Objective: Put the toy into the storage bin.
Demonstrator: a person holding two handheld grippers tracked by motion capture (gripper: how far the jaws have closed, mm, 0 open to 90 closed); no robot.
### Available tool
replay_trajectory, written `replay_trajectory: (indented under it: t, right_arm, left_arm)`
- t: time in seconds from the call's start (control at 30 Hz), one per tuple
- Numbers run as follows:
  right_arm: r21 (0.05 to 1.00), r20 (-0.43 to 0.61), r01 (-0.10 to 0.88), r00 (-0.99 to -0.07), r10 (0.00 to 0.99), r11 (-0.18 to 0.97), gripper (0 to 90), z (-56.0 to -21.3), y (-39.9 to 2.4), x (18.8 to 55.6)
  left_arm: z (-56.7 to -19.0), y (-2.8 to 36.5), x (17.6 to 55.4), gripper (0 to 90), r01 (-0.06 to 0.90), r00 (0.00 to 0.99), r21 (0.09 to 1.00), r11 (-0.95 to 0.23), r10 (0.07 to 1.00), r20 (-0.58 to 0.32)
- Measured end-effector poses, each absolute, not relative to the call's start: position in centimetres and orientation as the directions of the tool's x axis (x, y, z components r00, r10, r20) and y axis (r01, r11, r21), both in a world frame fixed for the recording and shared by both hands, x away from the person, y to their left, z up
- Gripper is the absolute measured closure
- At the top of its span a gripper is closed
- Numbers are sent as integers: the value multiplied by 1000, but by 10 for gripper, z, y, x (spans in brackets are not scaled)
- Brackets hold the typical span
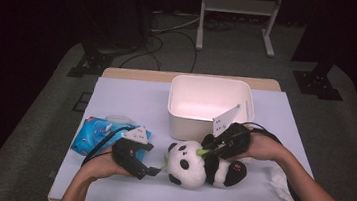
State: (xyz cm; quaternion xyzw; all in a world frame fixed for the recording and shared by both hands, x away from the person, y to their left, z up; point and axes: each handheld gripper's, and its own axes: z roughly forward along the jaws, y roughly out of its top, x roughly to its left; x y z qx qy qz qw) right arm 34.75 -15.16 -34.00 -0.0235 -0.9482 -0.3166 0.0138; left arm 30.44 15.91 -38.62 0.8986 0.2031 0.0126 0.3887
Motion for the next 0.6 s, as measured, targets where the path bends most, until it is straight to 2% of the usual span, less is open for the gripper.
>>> replay_trajectory:
  t: [0.6]
  right_arm:
    - [629, 49, 49, -999, 23, 776, 753, -333, -154, 350]
  left_arm:
    - [-394, 163, 305, 107, 376, 909, 702, -605, 389, -152]
